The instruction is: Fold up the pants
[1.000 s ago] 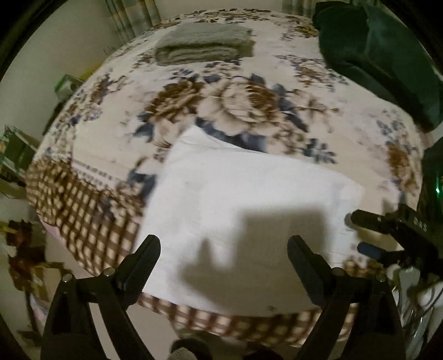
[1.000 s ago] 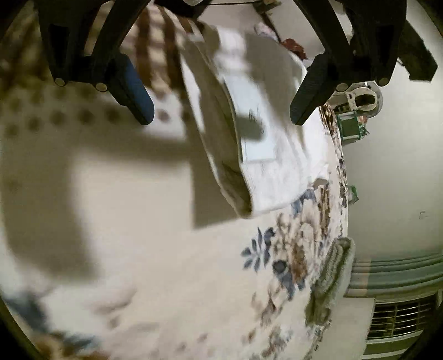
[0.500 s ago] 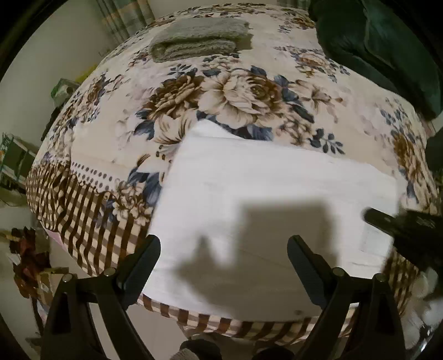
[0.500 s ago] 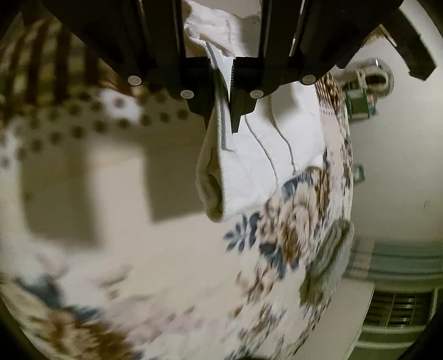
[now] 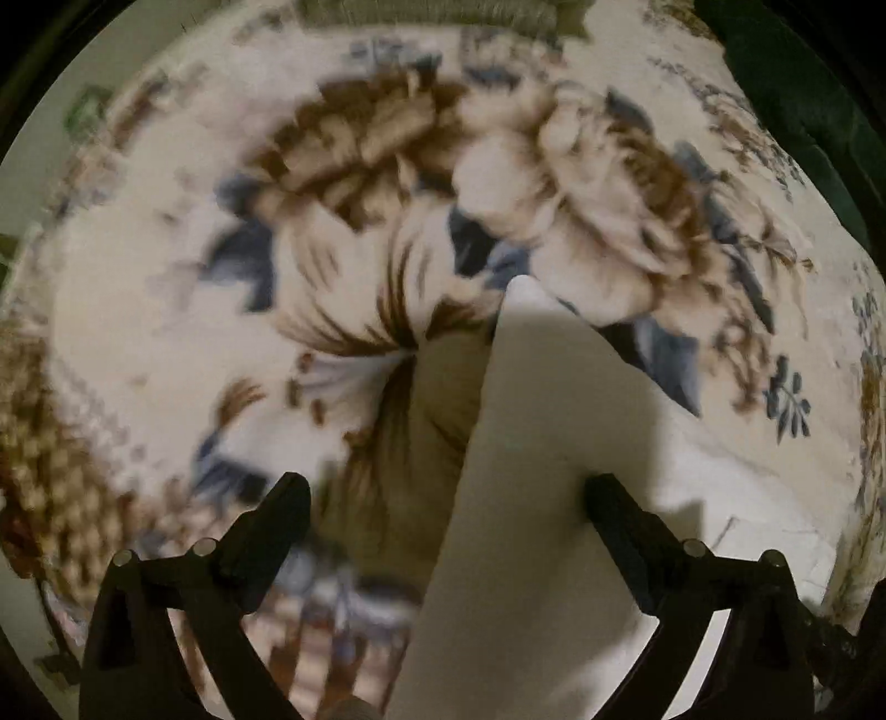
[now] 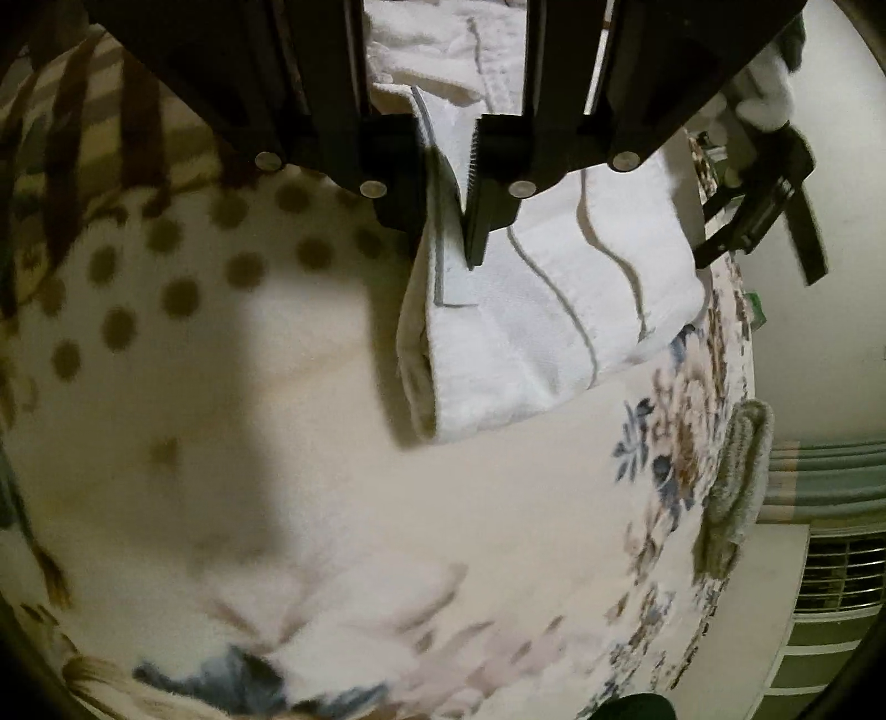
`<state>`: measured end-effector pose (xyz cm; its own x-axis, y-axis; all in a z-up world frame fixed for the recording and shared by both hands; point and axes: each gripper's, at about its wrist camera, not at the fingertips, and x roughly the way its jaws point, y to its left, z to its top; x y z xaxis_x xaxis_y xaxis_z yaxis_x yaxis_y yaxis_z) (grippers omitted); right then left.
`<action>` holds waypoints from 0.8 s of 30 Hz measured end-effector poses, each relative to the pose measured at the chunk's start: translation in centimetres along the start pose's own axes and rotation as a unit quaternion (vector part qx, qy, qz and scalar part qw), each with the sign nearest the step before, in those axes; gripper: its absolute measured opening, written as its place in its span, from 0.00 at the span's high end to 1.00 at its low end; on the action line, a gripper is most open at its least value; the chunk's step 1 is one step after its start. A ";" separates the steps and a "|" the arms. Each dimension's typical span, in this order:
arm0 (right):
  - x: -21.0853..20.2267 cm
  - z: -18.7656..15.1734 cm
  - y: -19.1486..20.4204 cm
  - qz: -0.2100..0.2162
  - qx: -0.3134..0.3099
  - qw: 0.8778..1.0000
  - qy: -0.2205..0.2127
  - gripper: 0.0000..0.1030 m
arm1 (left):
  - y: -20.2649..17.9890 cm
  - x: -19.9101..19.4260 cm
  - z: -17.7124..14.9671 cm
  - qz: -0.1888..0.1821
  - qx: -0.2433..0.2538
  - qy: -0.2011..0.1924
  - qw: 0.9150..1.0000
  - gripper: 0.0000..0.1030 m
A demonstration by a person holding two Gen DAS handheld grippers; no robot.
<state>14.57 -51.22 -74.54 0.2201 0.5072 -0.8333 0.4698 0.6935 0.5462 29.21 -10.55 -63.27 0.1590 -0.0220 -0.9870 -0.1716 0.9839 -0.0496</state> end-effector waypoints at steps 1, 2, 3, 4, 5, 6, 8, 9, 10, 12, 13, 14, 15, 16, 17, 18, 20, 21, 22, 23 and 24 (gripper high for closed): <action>0.2 0.1 0.1 -0.003 0.001 1.000 0.001 0.80 | 0.6 0.3 0.1 -0.019 -0.002 0.003 1.000 0.00; 0.1 0.1 0.2 -0.003 0.002 1.000 0.004 0.77 | 1.0 0.2 0.1 -0.031 -0.002 0.005 1.000 0.00; -0.1 0.0 0.3 0.001 0.007 1.000 0.009 0.66 | 1.4 -0.3 -0.1 -0.039 0.000 0.003 0.999 0.00; -0.6 -0.3 0.2 0.007 0.019 1.000 0.012 0.54 | 1.9 -1.1 -0.4 -0.045 0.002 -0.003 0.999 0.00; -1.6 -0.9 0.2 0.012 0.030 0.999 0.009 0.46 | 2.5 -2.0 -0.9 -0.048 0.003 -0.009 0.999 0.00; -2.4 -1.5 0.2 0.017 0.036 0.999 0.003 0.31 | 3.2 -3.1 -1.7 -0.051 0.001 -0.016 0.999 0.00; -5.2 -4.1 0.6 0.047 0.052 0.997 -0.027 0.28 | 4.6 -4.7 -3.6 -0.086 -0.009 -0.020 0.996 0.00; -5.9 -5.3 0.7 0.053 0.058 0.996 -0.033 0.27 | 5.3 -5.2 -4.7 -0.100 -0.014 -0.017 0.995 0.00; -6.4 -6.7 0.8 0.057 0.070 0.995 -0.038 0.27 | 5.7 -5.4 -5.8 -0.113 -0.016 -0.012 0.993 0.00; -6.0 -9.9 0.8 0.072 0.111 0.990 -0.040 0.27 | 6.1 -4.7 -7.6 -0.138 -0.017 0.011 0.990 0.00; -4.8 -11.4 0.8 0.091 0.133 0.986 -0.032 0.27 | 6.0 -3.9 -8.3 -0.148 -0.017 0.026 0.989 0.00; -3.3 -12.5 0.7 0.110 0.148 0.982 -0.021 0.27 | 5.9 -3.1 -9.0 -0.162 -0.017 0.042 0.986 0.00; -2.1 -13.3 0.7 0.115 0.160 0.980 -0.016 0.27 | 5.6 -2.2 -9.7 -0.176 -0.015 0.058 0.983 0.00; -0.6 -14.0 0.5 0.124 0.175 0.977 -0.015 0.27 | 5.3 -1.7 -10.3 -0.180 -0.009 0.066 0.981 0.00; 1.4 -14.7 0.4 0.141 0.195 0.971 -0.015 0.27 | 4.8 -1.2 -10.9 -0.183 0.001 0.072 0.980 0.00; 2.7 -14.9 0.3 0.143 0.207 0.968 -0.015 0.27 | 4.2 -0.7 -11.2 -0.185 0.012 0.077 0.980 0.00; 4.7 -15.2 0.0 0.180 0.231 0.956 -0.038 0.27 | 3.7 -0.1 -11.4 -0.182 0.025 0.082 0.980 0.00; 5.0 -15.3 0.1 0.192 0.234 0.952 -0.051 0.28 | 3.6 0.0 -11.4 -0.185 0.024 0.079 0.979 0.00; 5.1 -15.3 0.4 0.204 0.235 0.948 -0.064 0.28 | 3.4 0.2 -11.2 -0.189 0.020 0.078 0.979 0.00; 4.9 -15.3 0.8 0.218 0.233 0.944 -0.082 0.28 | 3.5 0.3 -11.1 -0.195 0.012 0.077 0.978 0.00; 4.7 -15.3 1.0 0.231 0.231 0.941 -0.092 0.28 | 3.5 0.5 -10.9 -0.200 0.005 0.076 0.977 0.01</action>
<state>3.02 -40.35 -76.61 0.6167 0.5727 -0.5401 0.5995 0.1029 0.7937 18.12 -9.02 -65.61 0.0639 -0.4299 -0.9006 -0.1151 0.8933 -0.4345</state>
